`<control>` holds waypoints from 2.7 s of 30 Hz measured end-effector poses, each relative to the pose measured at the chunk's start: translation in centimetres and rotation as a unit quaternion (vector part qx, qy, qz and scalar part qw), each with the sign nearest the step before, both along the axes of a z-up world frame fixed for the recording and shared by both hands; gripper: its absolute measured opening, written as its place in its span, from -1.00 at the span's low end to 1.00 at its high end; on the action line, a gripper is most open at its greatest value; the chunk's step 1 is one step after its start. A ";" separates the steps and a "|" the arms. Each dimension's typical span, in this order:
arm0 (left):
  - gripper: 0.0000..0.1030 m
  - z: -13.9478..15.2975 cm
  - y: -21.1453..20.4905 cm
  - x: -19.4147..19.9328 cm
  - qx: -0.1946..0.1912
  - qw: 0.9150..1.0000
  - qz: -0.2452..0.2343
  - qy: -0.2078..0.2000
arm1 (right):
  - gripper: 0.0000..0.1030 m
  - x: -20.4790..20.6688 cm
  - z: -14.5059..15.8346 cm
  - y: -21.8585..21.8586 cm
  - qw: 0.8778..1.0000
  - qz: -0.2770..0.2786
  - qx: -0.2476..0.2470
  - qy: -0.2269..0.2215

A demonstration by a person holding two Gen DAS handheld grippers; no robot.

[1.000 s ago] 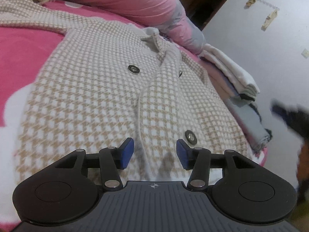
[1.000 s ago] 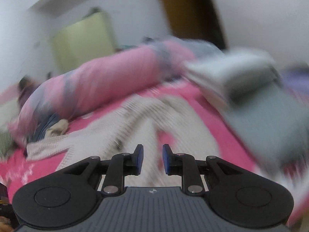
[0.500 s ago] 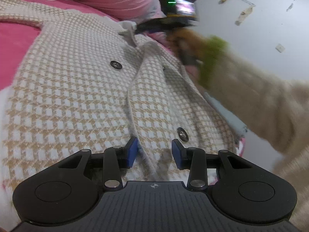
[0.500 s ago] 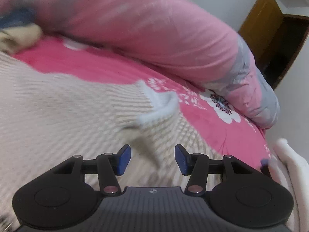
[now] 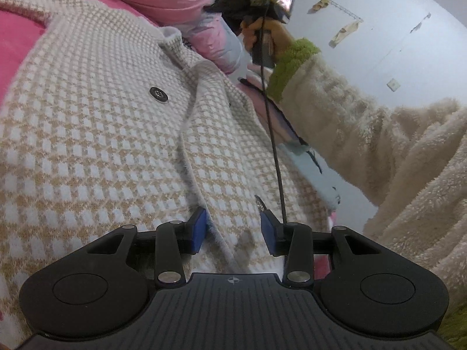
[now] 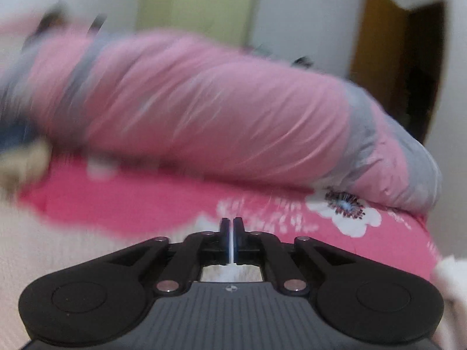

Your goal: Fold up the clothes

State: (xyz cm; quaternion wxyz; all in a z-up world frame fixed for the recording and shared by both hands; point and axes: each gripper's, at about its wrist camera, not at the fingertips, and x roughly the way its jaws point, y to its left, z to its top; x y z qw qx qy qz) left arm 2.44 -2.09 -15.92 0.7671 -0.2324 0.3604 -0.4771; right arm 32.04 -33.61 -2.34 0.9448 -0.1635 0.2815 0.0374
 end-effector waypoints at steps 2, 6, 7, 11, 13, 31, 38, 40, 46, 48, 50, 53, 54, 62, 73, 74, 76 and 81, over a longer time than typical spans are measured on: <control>-0.21 -0.1 0.0 0.0 0.000 1.000 0.000 -0.003 | 0.04 -1.2 -2.7 2.1 0.995 0.036 -0.087 0.013; -0.20 -0.1 0.4 -0.5 -0.004 1.000 0.003 -0.003 | 0.03 -2.2 -7.9 4.5 0.978 0.060 -0.189 0.061; -0.20 0.0 0.4 -0.4 -0.003 1.000 0.003 -0.002 | 0.01 -1.6 -8.9 4.5 0.976 0.045 -0.205 0.065; -0.19 0.2 0.1 -0.6 0.004 1.000 0.002 -0.006 | -0.94 0.7 -8.9 2.4 0.988 -0.016 -0.145 0.058; -0.18 0.3 -0.2 -0.7 0.010 1.000 0.000 -0.014 | -0.95 0.4 -6.5 0.8 0.998 -0.028 -0.056 0.027; -0.12 0.5 -1.1 -1.3 0.019 0.999 -0.012 -0.041 | -0.94 5.4 -4.7 -7.6 0.927 0.025 0.374 -0.026; -0.11 0.9 -1.1 -1.5 0.025 0.999 -0.008 -0.037 | -0.85 8.9 -9.7 -0.1 0.986 0.011 0.161 0.052; -0.11 1.2 -1.1 -1.5 0.028 0.999 -0.005 -0.032 | -0.54 8.7 -8.3 1.1 0.990 0.009 0.129 0.060; -0.08 1.3 -0.3 -1.0 0.002 1.000 0.023 0.021 | -0.31 2.1 -0.1 -1.4 0.988 0.004 0.153 0.018; -0.08 1.2 0.0 -0.7 -0.011 0.998 0.036 0.046 | -0.32 -1.9 2.4 -2.2 0.989 0.013 0.148 0.012; -0.08 1.1 0.2 -0.5 -0.021 0.996 0.049 0.067 | -0.37 -6.4 3.8 -2.4 0.990 0.033 0.138 0.020; -0.09 1.1 0.4 -0.3 -0.026 0.993 0.066 0.090 | -0.55 -11.6 3.0 -1.7 0.990 0.053 0.117 0.054; -0.11 1.1 0.4 -0.3 -0.024 0.993 0.071 0.095 | -0.64 -12.7 2.2 -1.1 0.991 0.058 0.105 0.067; -0.22 2.2 -0.5 -1.7 0.040 0.990 0.109 0.085 | -0.72 -8.9 -8.7 1.3 0.987 -0.006 0.078 0.140; -0.11 4.4 0.6 -2.9 0.068 0.987 0.141 0.033 | -0.65 -24.5 -1.2 -13.1 0.956 -0.123 0.264 0.049; -0.11 4.8 0.4 -2.9 0.071 0.987 0.144 0.021 | -0.65 -26.7 -1.3 -14.4 0.951 -0.136 0.273 0.050; -0.11 5.6 -0.1 -3.1 0.079 0.986 0.143 -0.004 | -0.61 -30.7 -2.2 -15.8 0.942 -0.161 0.289 0.054; -0.11 6.4 -2.4 -3.4 0.102 0.986 0.127 -0.040 | 0.07 -37.7 -5.1 -16.9 0.925 -0.213 0.311 0.044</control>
